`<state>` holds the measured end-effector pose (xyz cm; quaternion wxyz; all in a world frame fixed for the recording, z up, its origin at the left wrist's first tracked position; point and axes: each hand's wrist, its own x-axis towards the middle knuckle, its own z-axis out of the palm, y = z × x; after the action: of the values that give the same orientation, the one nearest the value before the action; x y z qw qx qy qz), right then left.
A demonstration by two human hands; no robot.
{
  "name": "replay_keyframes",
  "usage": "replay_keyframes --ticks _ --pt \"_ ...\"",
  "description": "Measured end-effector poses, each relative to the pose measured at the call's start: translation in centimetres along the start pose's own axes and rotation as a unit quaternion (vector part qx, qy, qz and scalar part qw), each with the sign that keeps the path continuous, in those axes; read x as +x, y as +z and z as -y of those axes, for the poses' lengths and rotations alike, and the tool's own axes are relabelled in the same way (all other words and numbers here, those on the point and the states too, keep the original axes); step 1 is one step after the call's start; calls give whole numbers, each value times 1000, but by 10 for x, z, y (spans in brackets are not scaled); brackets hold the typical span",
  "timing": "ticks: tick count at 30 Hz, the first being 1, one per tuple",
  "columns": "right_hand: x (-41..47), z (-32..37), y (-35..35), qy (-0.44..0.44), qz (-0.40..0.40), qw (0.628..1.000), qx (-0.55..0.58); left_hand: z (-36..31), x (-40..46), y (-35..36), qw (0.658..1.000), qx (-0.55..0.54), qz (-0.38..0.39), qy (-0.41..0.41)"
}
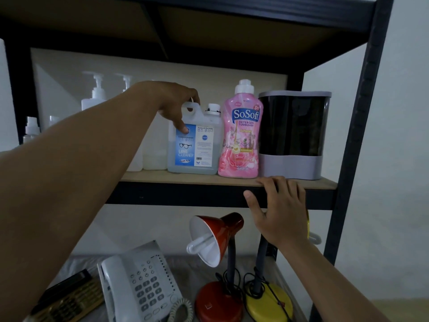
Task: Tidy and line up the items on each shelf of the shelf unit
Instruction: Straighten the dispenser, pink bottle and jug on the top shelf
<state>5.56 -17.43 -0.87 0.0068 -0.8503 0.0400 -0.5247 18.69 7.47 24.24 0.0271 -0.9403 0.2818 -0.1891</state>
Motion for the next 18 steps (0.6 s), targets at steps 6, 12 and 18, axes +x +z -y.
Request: replay_keyframes --ticks 6,12,18 --pt "-1 1 -1 1 3 1000 -3 3 -1 1 1000 -3 -14 8" --pt "-1 2 -3 8 8 1000 0 4 -1 3 1000 -5 -21 12" --pt "0 3 -5 12 14 1000 8 -6 -4 2 1000 3 -12 4"
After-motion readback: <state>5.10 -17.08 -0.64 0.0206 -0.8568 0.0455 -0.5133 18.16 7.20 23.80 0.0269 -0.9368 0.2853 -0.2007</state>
